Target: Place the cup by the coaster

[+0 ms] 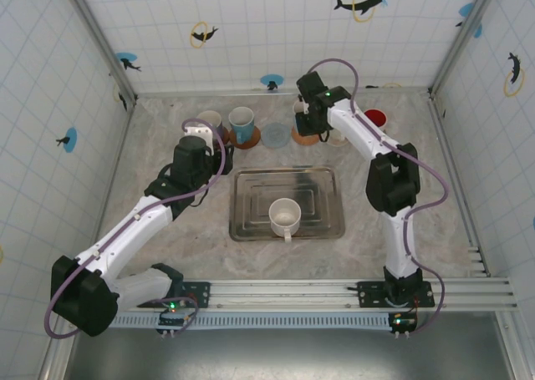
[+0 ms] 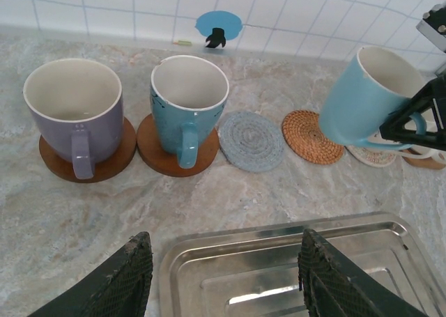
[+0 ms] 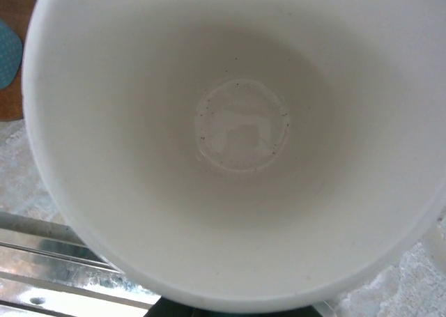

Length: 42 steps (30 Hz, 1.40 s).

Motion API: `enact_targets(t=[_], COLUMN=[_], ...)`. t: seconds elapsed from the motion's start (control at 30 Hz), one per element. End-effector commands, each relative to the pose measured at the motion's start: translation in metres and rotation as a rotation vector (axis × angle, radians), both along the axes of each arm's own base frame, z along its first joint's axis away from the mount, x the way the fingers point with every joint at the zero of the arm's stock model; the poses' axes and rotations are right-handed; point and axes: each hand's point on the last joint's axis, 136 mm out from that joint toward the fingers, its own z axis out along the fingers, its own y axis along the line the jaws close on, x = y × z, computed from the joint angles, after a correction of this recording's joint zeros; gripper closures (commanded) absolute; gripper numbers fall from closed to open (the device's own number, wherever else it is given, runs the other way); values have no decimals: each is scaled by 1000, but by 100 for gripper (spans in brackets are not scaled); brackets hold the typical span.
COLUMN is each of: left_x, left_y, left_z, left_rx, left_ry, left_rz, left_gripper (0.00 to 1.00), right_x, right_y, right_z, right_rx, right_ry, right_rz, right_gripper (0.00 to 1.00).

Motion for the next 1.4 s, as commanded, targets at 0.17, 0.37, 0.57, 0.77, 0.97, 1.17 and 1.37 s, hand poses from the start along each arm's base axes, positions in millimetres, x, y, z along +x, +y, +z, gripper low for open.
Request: enact_targets(t=[0.17, 0.37, 0.57, 0.77, 0.97, 1.17, 1.37], left_x=[1, 3, 4, 5, 6, 6, 6], left_y=[0, -2, -3, -3, -3, -3, -3], left_z=[13, 11, 10, 10, 9, 8, 8], left_rx=[1, 4, 5, 6, 7, 14, 14], left_ry=[-24, -15, -10, -8, -6, -7, -7], left_rz=[0, -6, -7, -7, -7, -6, -7], left_gripper=[44, 44, 44, 44, 44, 44, 44], right_x=[30, 36, 38, 42, 46, 48, 50], right_y=[1, -3, -7, -5, -3, -4, -4], right_z=[12, -5, -16, -21, -24, -25, -21], right_rx=[33, 26, 16, 23, 24, 17, 14], right_ry=[-58, -33, -14, -15, -14, -16, -29], right_rz=[-16, -26, -31, -31, -33, -36, -38], right_gripper=[100, 100, 100, 100, 100, 100, 100])
